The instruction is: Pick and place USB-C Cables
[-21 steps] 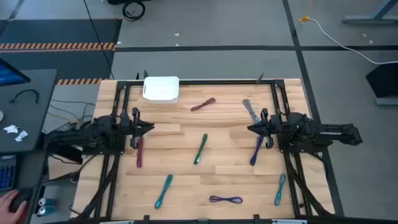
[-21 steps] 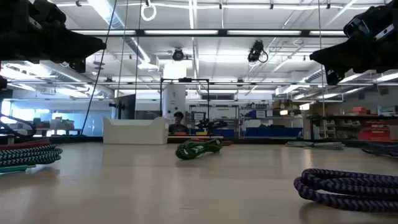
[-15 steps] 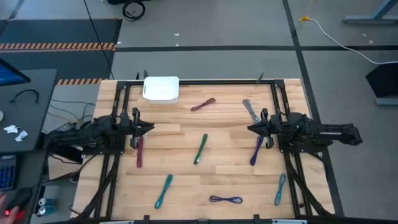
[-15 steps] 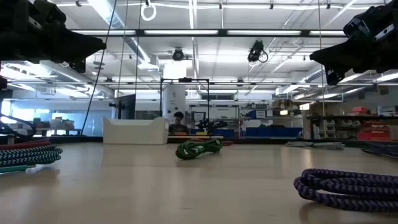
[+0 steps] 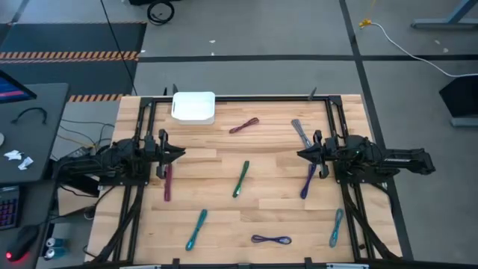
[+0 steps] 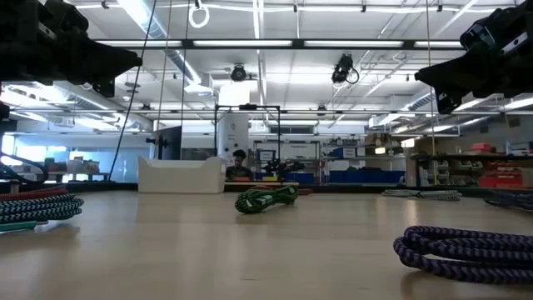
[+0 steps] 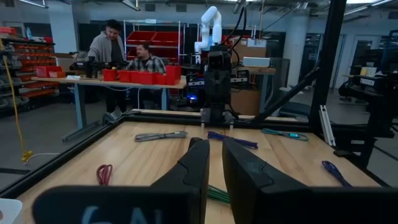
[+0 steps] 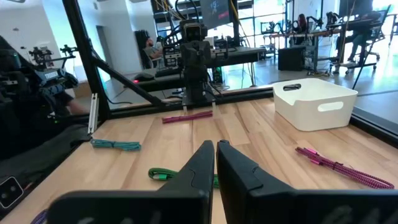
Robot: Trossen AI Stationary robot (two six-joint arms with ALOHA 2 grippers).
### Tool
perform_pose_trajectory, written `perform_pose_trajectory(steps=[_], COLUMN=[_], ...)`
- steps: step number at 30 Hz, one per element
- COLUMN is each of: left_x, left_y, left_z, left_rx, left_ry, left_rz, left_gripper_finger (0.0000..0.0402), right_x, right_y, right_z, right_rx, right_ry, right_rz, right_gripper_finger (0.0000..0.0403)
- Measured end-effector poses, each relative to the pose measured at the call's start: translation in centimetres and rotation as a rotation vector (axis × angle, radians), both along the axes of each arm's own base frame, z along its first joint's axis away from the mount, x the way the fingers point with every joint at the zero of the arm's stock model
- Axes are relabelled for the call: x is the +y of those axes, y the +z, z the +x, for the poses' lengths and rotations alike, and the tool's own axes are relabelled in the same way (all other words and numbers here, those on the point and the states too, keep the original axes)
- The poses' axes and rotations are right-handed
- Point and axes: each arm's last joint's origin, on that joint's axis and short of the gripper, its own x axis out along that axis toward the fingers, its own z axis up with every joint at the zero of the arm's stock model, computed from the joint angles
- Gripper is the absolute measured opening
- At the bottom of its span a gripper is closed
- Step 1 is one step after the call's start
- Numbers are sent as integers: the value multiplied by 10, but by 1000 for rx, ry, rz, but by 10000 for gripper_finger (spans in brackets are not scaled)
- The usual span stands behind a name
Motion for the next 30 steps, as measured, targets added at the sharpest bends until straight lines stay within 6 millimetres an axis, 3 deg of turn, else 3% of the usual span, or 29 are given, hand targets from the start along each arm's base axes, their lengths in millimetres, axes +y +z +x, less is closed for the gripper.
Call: perform_pose_trajectory(steps=[30], left_x=[0], left_y=[3], left_z=[0], left_rx=[-31], left_ry=[7], left_rz=[48], left_gripper_finger=[50], right_x=[0], right_y=[0], right_z=[0], right_rx=[0], right_ry=[0], right_rz=[0], right_gripper_finger=[23])
